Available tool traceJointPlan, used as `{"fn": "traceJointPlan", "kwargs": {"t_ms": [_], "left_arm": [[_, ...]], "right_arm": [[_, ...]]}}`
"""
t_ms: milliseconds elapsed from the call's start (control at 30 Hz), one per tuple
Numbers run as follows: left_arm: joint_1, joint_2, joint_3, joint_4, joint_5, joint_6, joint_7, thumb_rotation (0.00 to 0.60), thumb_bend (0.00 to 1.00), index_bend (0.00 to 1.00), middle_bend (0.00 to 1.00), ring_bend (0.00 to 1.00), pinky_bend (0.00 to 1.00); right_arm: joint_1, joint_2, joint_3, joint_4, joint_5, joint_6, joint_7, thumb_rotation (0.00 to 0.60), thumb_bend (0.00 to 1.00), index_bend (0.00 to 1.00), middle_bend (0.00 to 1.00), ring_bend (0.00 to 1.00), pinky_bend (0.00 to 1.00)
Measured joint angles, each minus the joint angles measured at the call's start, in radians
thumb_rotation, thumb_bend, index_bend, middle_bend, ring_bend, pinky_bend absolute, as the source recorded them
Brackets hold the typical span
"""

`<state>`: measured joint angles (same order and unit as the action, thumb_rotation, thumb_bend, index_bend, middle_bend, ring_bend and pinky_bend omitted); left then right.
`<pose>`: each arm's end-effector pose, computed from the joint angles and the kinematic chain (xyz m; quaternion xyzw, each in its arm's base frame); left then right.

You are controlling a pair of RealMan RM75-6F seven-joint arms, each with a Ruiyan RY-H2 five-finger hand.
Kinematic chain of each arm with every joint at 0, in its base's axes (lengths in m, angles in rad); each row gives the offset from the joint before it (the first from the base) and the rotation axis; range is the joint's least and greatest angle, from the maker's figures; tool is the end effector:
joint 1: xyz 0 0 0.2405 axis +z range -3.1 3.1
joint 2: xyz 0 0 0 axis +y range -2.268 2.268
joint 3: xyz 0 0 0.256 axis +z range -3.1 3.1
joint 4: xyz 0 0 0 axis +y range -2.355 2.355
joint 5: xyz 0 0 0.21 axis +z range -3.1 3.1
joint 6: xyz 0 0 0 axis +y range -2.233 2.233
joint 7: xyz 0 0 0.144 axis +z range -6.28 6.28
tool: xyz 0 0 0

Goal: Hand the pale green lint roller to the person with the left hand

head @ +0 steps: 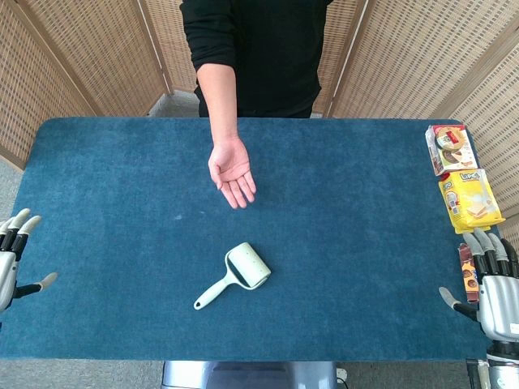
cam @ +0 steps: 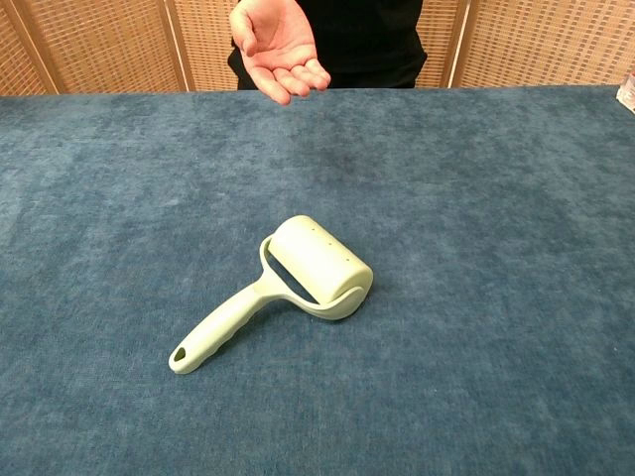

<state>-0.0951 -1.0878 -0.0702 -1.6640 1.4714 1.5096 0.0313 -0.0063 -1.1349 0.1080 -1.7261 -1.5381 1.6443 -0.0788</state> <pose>-0.3017 0.1875 0.1718 -0.5814 -0.3748 -0.3988 0.6020 -0.2858 -0.1622 0.1733 0.5330 -0.3572 0.4450 0.6247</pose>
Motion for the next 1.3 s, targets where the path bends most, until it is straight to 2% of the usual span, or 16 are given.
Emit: {"fn": "traceJointPlan", "kwargs": {"t_ms": [300, 500, 700, 867, 1033, 1300], "left_arm": [[-0.014, 0.004, 0.005, 0.017, 0.016, -0.025, -0.010, 0.600, 0.11, 0.00, 0.00, 0.00, 0.09], [-0.068, -0.013, 0.014, 0.080, 0.086, -0.072, 0.020, 0.600, 0.11, 0.00, 0.00, 0.00, 0.09], [-0.180, -0.061, 0.024, 0.210, 0.242, -0.130, 0.043, 0.600, 0.11, 0.00, 0.00, 0.00, 0.09], [-0.268, -0.117, 0.022, 0.275, 0.340, -0.165, 0.121, 0.600, 0.11, 0.00, 0.00, 0.00, 0.09], [-0.333, -0.175, 0.023, 0.300, 0.371, -0.227, 0.193, 0.600, 0.11, 0.00, 0.00, 0.00, 0.09], [-0.403, -0.262, 0.024, 0.288, 0.363, -0.345, 0.297, 0.600, 0.11, 0.00, 0.00, 0.00, 0.09]], "right_arm": [[0.000, 0.002, 0.002, 0.000, 0.003, 0.000, 0.003, 0.600, 0.00, 0.00, 0.00, 0.00, 0.00], [0.006, -0.003, 0.005, 0.002, 0.013, -0.013, -0.008, 0.600, 0.00, 0.00, 0.00, 0.00, 0.00], [0.009, -0.010, 0.007, 0.003, 0.019, -0.017, -0.024, 0.600, 0.00, 0.00, 0.00, 0.00, 0.00], [0.008, -0.008, 0.010, 0.002, 0.024, -0.015, -0.020, 0.600, 0.00, 0.00, 0.00, 0.00, 0.00], [0.009, -0.005, 0.014, 0.003, 0.030, -0.018, -0.014, 0.600, 0.00, 0.00, 0.00, 0.00, 0.00], [0.009, -0.003, 0.015, 0.003, 0.032, -0.016, -0.010, 0.600, 0.00, 0.00, 0.00, 0.00, 0.00]]}}
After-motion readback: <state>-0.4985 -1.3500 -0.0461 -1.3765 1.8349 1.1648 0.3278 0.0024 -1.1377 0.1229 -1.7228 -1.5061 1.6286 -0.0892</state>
